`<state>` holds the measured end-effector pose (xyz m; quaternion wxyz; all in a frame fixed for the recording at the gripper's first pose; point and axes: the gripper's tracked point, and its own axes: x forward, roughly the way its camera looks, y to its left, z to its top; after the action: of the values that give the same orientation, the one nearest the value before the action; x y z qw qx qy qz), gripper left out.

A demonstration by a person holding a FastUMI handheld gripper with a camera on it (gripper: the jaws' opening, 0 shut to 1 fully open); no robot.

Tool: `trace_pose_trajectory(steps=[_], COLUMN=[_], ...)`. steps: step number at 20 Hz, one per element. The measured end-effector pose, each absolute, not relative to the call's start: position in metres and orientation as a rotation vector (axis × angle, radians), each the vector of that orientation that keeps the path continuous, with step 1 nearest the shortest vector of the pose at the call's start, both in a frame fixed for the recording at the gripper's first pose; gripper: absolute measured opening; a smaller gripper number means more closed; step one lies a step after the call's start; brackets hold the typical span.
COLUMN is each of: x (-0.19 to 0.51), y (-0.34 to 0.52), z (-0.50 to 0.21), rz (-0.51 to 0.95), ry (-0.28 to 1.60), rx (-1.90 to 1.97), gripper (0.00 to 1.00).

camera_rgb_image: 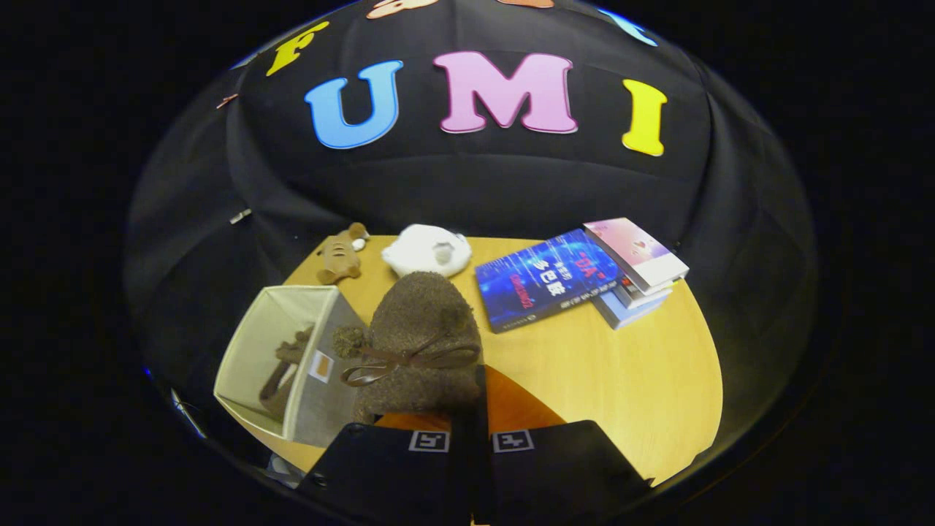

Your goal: Open the storage box then place both shoes into the box .Put the left shoe in first, then the right shoe, with the right side of both shoes facing outward in a uniform manner.

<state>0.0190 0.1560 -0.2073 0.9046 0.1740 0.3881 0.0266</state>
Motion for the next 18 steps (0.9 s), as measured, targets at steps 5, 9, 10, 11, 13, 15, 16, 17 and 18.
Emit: trace_pose_trajectory(steps=[5,9,10,11,13,15,16,17,18], x=[0.051,0.061,0.062,0.063,0.063,0.064,0.065,0.065,0.065], y=[0.235,0.296,0.309,0.32,0.339,0.353,0.356,0.358,0.36], z=[-0.165,-0.157,-0.161,-0.165,-0.176,-0.189,-0.195,-0.201,-0.207], rz=[0.123,0.155,0.159,0.16,0.149,0.13,0.12,0.107,0.094], ry=[0.767,0.791,0.804,0.818,0.855,0.877,0.889,0.901,0.916], rx=[0.356,0.361,0.351,0.338,0.311,0.296,0.284,0.272,0.26], gripper=[0.07,0.07,0.07,0.07,0.07,0.07,0.07,0.07,0.07])
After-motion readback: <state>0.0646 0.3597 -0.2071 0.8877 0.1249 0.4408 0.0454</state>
